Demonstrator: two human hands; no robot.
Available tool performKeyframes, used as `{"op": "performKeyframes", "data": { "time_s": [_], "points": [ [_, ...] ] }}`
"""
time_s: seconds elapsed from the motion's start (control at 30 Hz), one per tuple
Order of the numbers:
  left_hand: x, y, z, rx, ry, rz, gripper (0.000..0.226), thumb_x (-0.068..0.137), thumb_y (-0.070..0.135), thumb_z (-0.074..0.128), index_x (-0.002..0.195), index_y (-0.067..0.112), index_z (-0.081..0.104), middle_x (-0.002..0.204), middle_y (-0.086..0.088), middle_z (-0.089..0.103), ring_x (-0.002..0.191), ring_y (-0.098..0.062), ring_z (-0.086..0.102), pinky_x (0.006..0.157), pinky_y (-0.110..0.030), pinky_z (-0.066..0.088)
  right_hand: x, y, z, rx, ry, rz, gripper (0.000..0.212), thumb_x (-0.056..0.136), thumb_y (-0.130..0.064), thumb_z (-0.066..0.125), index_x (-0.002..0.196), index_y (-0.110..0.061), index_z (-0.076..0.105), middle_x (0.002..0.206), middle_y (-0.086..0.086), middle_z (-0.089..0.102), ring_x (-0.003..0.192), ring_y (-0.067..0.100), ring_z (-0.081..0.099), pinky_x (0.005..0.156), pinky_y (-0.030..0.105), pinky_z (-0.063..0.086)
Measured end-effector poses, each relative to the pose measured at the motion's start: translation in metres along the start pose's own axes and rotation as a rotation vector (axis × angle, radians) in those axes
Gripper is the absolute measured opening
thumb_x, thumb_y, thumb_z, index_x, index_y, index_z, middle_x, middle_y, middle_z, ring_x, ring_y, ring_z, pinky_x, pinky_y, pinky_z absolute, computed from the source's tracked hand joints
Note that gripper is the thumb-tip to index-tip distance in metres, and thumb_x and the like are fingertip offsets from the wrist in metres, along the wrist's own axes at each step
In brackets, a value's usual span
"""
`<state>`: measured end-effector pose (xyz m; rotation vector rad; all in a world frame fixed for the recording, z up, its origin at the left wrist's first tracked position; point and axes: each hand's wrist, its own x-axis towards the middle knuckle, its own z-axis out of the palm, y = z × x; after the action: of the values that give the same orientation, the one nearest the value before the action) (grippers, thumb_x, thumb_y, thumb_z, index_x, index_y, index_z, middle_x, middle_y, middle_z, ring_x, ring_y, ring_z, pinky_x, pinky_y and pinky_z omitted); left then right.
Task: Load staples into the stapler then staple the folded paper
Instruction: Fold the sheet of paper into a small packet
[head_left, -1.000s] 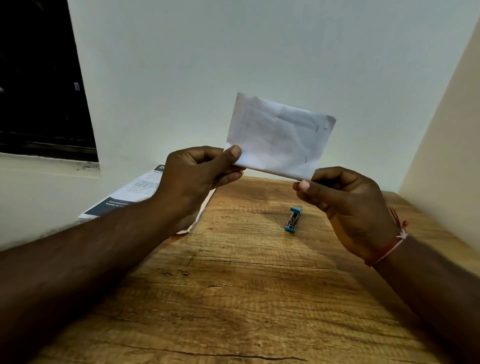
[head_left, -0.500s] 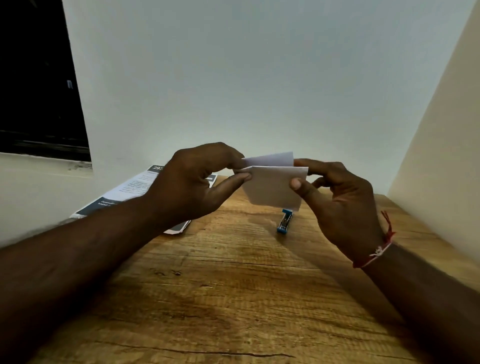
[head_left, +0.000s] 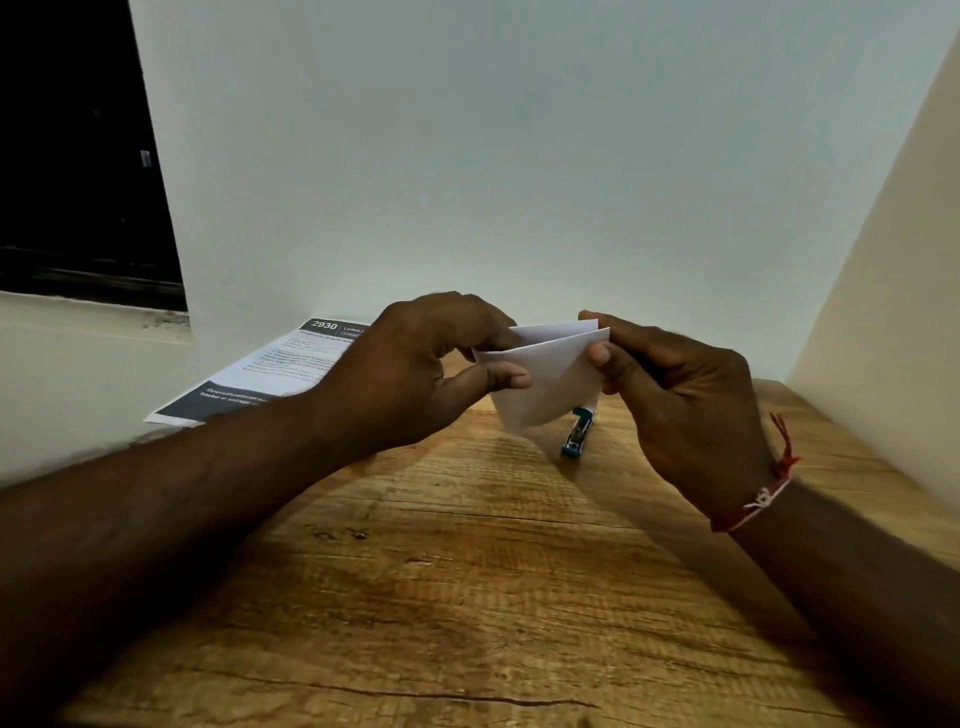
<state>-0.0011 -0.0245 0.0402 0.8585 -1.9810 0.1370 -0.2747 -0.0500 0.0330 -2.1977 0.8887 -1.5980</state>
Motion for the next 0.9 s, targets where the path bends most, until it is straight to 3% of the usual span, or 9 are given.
{"op": "performKeyframes", "data": {
  "time_s": [0.27, 0.4, 0.53, 0.73, 0.9],
  "points": [
    [0.000, 0.009, 0.004, -0.007, 0.048, 0.020, 0.021, 0.101, 0.028, 0.085, 0.118, 0.016, 0.087, 0.115, 0.002, 0.083, 0.108, -0.014, 0.077, 0.092, -0.036, 0.060, 0.000, -0.004, 0.003, 0.155, 0.022, 0.053, 0.023, 0.094, -0.011, 0.083, 0.115, -0.020, 0.086, 0.109, -0.004, 0.087, 0.100, 0.011, 0.081, 0.086, 0.034, 0.067],
    [0.000, 0.017, 0.008, -0.041, 0.118, -0.018, 0.020, 0.100, 0.030, 0.086, 0.115, 0.017, 0.088, 0.114, 0.005, 0.084, 0.108, -0.010, 0.077, 0.090, -0.028, 0.059, -0.003, -0.009, 0.009, 0.212, 0.038, 0.064, 0.024, 0.090, -0.009, 0.085, 0.114, -0.012, 0.086, 0.104, -0.001, 0.088, 0.093, 0.011, 0.083, 0.082, 0.027, 0.067],
    [0.000, 0.022, 0.010, -0.052, 0.195, -0.026, 0.015, 0.100, 0.026, 0.087, 0.110, 0.015, 0.089, 0.109, 0.006, 0.084, 0.104, -0.005, 0.077, 0.088, -0.020, 0.057, -0.005, -0.010, 0.011, 0.210, 0.019, 0.050, 0.025, 0.093, -0.010, 0.084, 0.118, -0.009, 0.085, 0.107, 0.000, 0.088, 0.094, 0.018, 0.083, 0.082, 0.030, 0.067],
    [0.001, 0.022, 0.003, 0.005, 0.168, 0.007, 0.008, 0.097, 0.022, 0.090, 0.096, 0.014, 0.089, 0.103, 0.004, 0.084, 0.095, -0.007, 0.077, 0.083, -0.022, 0.057, -0.004, -0.012, 0.006, 0.192, 0.035, 0.032, 0.024, 0.097, -0.015, 0.079, 0.119, -0.008, 0.084, 0.107, 0.001, 0.085, 0.088, 0.004, 0.078, 0.072, 0.019, 0.061],
    [0.002, 0.026, 0.000, 0.018, 0.158, 0.040, 0.007, 0.097, 0.022, 0.090, 0.097, 0.016, 0.091, 0.104, 0.004, 0.085, 0.096, -0.008, 0.078, 0.082, -0.026, 0.060, -0.003, -0.014, 0.006, 0.165, 0.037, 0.002, 0.024, 0.094, -0.018, 0.081, 0.116, -0.009, 0.084, 0.104, 0.000, 0.085, 0.086, 0.009, 0.080, 0.072, 0.019, 0.062]
  ]
}}
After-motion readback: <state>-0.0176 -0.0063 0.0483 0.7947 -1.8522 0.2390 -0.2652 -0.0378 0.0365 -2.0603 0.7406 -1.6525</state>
